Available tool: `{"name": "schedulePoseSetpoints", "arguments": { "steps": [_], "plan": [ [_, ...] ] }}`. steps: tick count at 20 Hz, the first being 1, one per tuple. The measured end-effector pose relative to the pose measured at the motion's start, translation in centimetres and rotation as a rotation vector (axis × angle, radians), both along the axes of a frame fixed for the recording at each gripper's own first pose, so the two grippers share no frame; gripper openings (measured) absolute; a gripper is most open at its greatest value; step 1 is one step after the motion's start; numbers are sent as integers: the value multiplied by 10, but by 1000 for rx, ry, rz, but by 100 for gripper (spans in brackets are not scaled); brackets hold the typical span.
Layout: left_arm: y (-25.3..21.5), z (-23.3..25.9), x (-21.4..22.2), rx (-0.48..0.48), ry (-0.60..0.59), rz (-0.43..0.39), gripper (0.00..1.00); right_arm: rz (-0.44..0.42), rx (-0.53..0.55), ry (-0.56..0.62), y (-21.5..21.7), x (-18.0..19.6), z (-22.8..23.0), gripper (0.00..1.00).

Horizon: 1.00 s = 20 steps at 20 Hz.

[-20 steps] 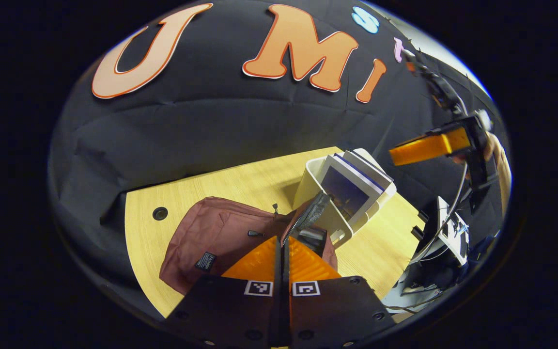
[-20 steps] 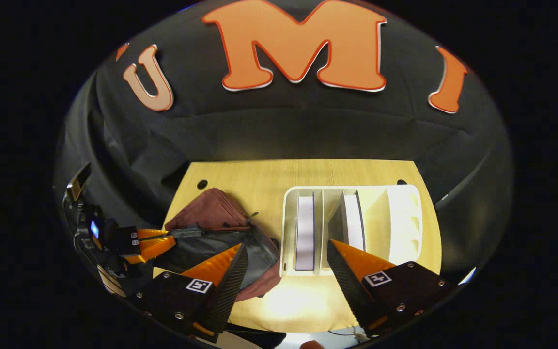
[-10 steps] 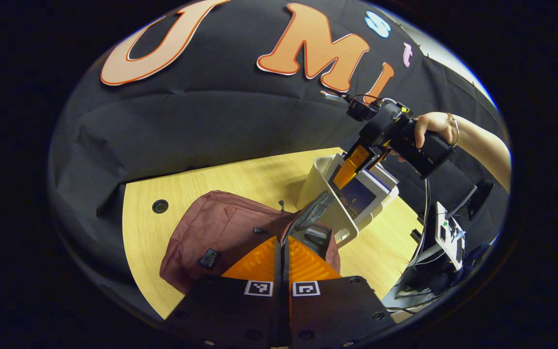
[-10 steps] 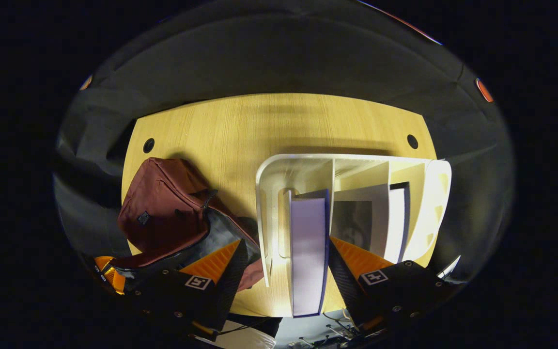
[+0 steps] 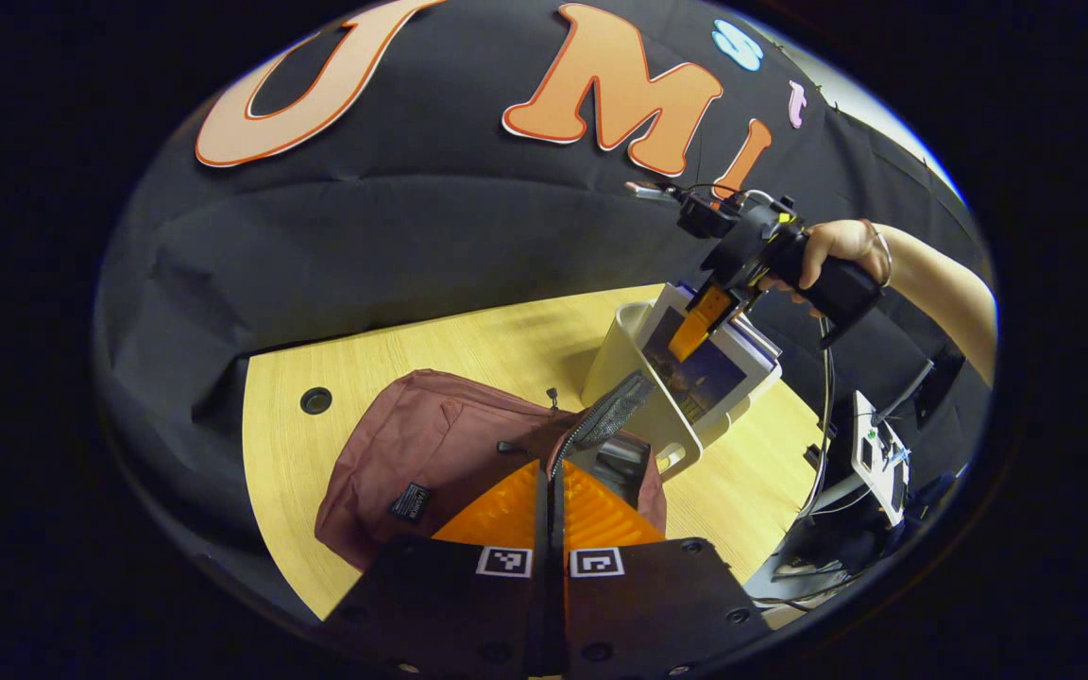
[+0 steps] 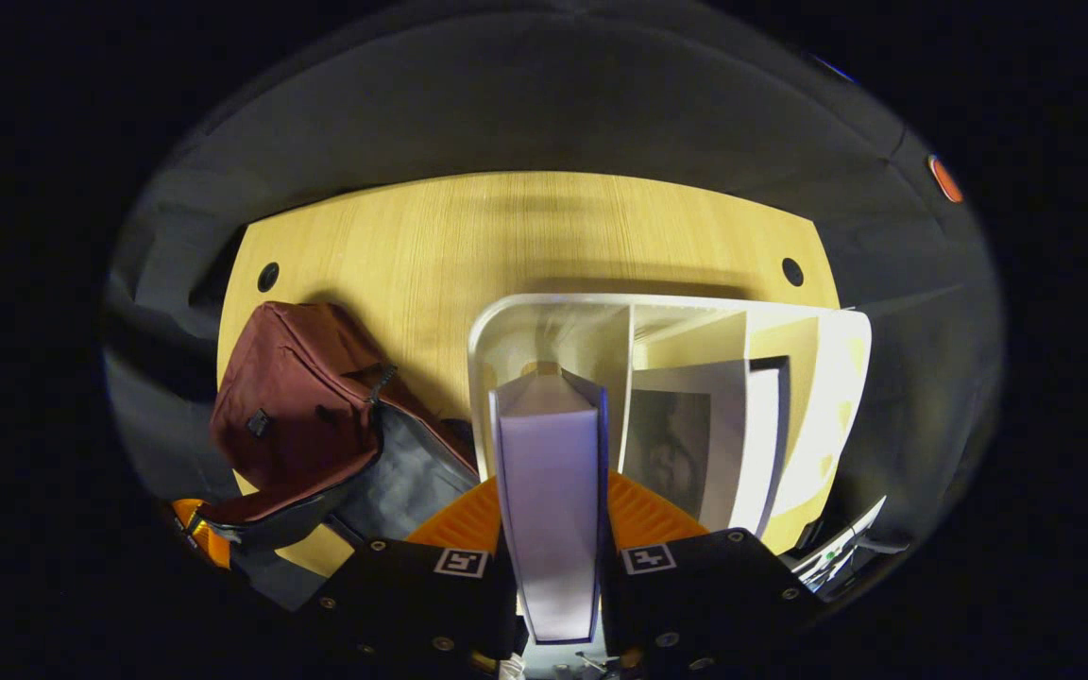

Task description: Open the schoolbag, grab two books from the bookshelf and put them into the schoolbag.

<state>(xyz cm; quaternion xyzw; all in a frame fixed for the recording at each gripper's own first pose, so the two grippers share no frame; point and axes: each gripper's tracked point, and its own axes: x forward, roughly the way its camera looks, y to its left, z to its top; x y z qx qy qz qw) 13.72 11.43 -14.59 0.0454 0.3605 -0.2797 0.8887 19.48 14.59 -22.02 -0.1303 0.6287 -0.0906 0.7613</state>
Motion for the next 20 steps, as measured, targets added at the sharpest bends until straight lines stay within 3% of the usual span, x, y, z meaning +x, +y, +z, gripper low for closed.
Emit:
{"name": "schedulePoseSetpoints", "arguments": {
  "steps": [5, 7, 9, 12, 14, 16, 19, 20],
  "plan": [
    [1, -3, 0, -14, 0, -21, 1, -5, 36, -218, 25, -27, 116, 37],
    [3, -5, 2, -12, 2, -13, 1, 24, 68, -305, 34, -55, 158, 36],
    [0, -8, 3, -12, 14, -8, 1, 52, 108, -416, 39, -110, 191, 36],
    [-5, -8, 2, -10, 21, -13, 1, -35, 360, -514, 51, -165, 168, 36],
    [-6, -3, 4, -1, 6, 0, 1, -164, 609, -579, 66, -195, 116, 36],
    [-14, 8, -1, 28, -11, -21, 0, -321, 839, -599, 78, -202, 49, 35],
    [-23, 17, -3, 56, -28, -30, 1, -503, 927, -610, 73, -188, -33, 35],
    [-27, 18, -5, 55, -27, -35, 1, -525, 954, -604, 78, -181, -51, 36]
  ]
}}
